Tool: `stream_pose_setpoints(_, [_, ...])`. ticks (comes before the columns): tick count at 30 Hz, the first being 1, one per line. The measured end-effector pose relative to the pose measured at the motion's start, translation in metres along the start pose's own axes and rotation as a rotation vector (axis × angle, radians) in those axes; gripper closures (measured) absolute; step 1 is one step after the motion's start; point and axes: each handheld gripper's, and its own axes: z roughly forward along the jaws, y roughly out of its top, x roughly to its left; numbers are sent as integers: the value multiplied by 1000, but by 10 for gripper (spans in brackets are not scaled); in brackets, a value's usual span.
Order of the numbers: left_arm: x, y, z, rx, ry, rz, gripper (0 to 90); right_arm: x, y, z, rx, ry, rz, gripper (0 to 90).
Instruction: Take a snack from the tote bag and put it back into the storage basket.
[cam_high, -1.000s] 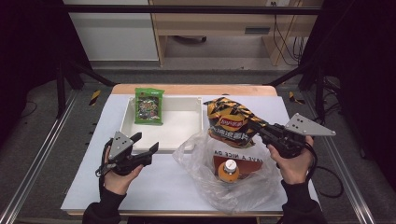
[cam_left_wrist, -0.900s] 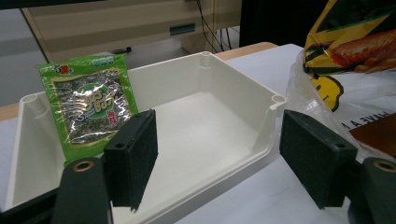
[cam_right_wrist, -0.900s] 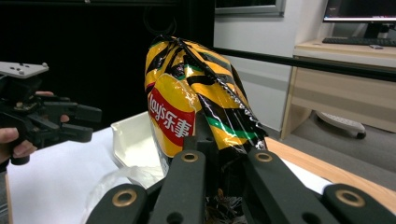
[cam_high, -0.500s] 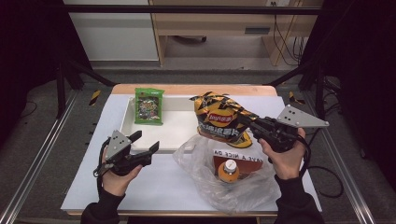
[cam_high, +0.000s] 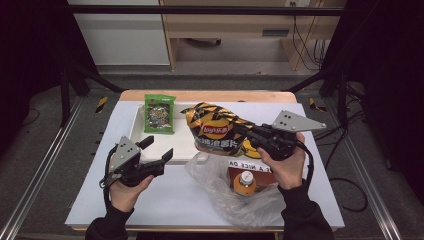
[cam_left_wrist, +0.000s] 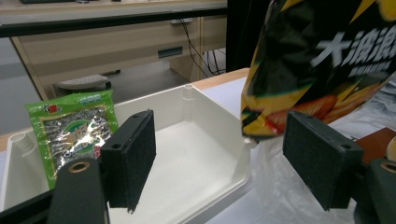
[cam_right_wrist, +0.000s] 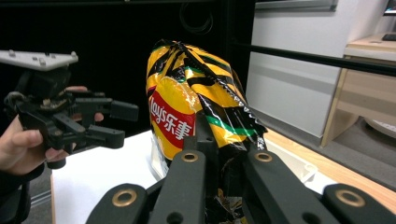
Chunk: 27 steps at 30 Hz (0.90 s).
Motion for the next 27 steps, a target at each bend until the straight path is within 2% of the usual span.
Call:
stream_pose_setpoints(7, [-7,16,2,-30,-32,13,253,5,-6,13,25,26,7,884])
stream_pose_setpoints(17, [-15,35,23,-53,-99,13,251,8,-15,24,58,41,5,884])
stream_pose_setpoints(23, [-22,41,37,-36,-149,18,270,8,-22,26,67,48,11,884])
stream_pose_setpoints(27, [-26,40,43,-22,-143,24,262,8,-23,26,77,46,4,884])
